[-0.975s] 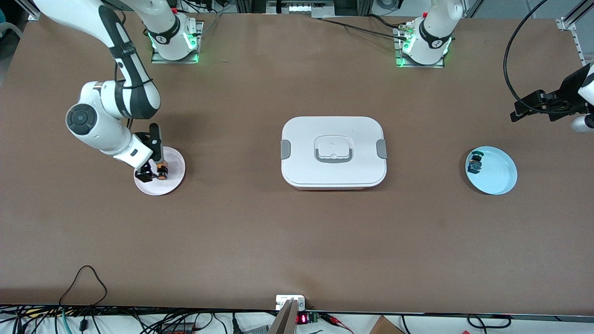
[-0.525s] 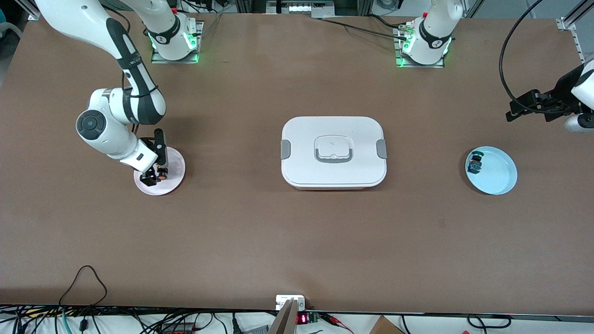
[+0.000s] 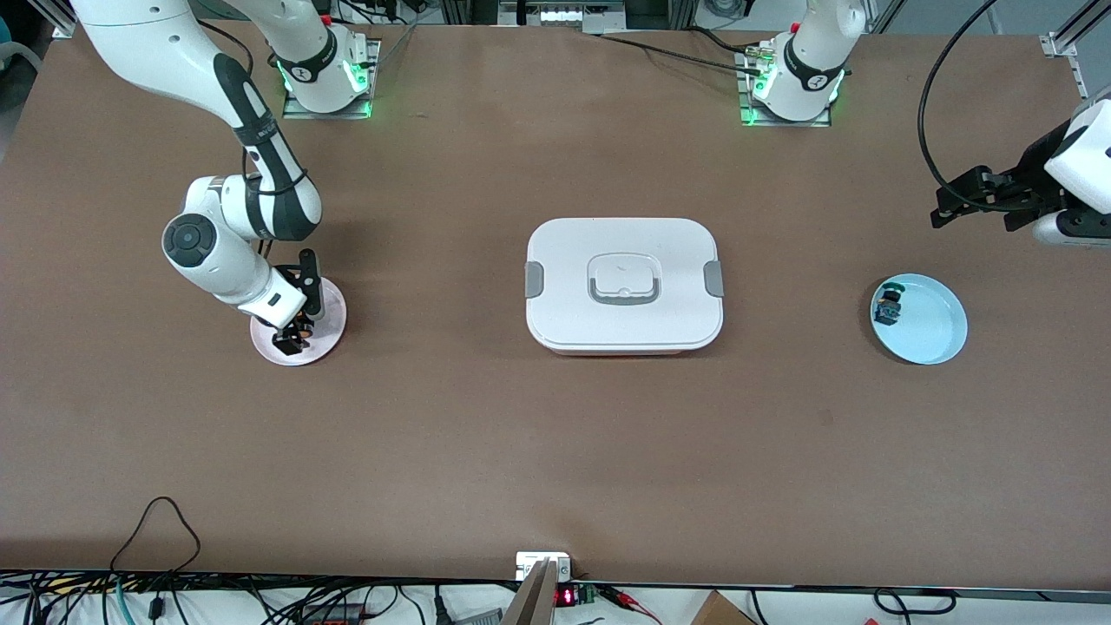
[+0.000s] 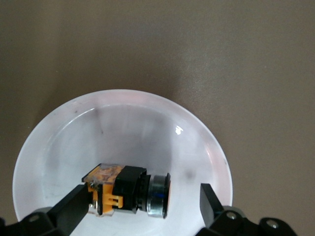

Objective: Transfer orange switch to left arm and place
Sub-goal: 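Lower the right gripper and grasp the orange switch, then lift the orange switch with the right gripper and turn it sideways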

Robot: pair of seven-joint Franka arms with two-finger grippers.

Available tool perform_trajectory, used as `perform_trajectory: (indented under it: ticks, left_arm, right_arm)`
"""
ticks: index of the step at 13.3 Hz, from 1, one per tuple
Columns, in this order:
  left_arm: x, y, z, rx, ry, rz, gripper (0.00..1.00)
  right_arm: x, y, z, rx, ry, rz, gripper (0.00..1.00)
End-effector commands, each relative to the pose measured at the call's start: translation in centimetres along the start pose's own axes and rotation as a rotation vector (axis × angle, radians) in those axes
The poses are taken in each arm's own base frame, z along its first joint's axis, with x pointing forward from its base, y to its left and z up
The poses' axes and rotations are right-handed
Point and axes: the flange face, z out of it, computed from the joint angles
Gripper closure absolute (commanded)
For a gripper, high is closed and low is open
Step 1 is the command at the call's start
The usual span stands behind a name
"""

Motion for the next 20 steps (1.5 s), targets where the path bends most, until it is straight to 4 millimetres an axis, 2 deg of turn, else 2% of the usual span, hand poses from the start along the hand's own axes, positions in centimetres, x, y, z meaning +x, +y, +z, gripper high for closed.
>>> perform_trajectory:
  ticks: [1, 6, 11, 15, 20]
  left_arm:
    - [-0.1, 0.2, -0.7, 0.002, 0.01, 0.002, 0.0]
    - [0.0, -0.5, -0.6, 0.007, 0.012, -0.009, 0.0]
    - [-0.5, -0.1, -0.3, 0.009, 0.007, -0.003, 0.0]
    - [-2.1, -0.1, 0.4, 0.015, 0.035, -0.004, 0.0]
    - [-2.1, 0.2, 0.5, 0.013, 0.018, -0.004, 0.0]
  right_arm:
    - [0.1, 0.0, 0.8, -0.017, -0.004, -0.014, 0.0]
    - [0.0, 0.1, 0.3, -0.014, -0.002, -0.011, 0.0]
    - [0.0, 0.4, -1.6, 0.024, 0.021, 0.006, 0.0]
    - [0.2, 0.4, -2.4, 0.032, 0.031, 0.009, 0.0]
    - [-0.5, 0.0, -1.2, 0.043, 0.035, 0.012, 0.0]
